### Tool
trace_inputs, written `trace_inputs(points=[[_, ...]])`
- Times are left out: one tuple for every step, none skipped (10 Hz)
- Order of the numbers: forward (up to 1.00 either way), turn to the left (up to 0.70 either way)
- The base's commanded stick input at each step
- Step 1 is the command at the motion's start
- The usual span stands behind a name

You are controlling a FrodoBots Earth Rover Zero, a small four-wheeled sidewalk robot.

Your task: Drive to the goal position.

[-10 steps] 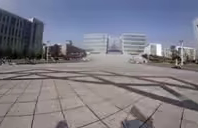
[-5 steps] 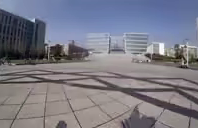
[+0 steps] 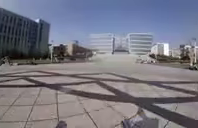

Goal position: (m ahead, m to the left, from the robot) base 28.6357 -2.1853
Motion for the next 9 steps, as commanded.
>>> trace_inputs(points=[[1.00,-0.40],[1.00,-0.40],[1.00,-0.40],[1.00,-0.40],[1.00,-0.40],[1.00,-0.40],[1.00,0.03],[1.00,0.01],[1.00,0.00]])
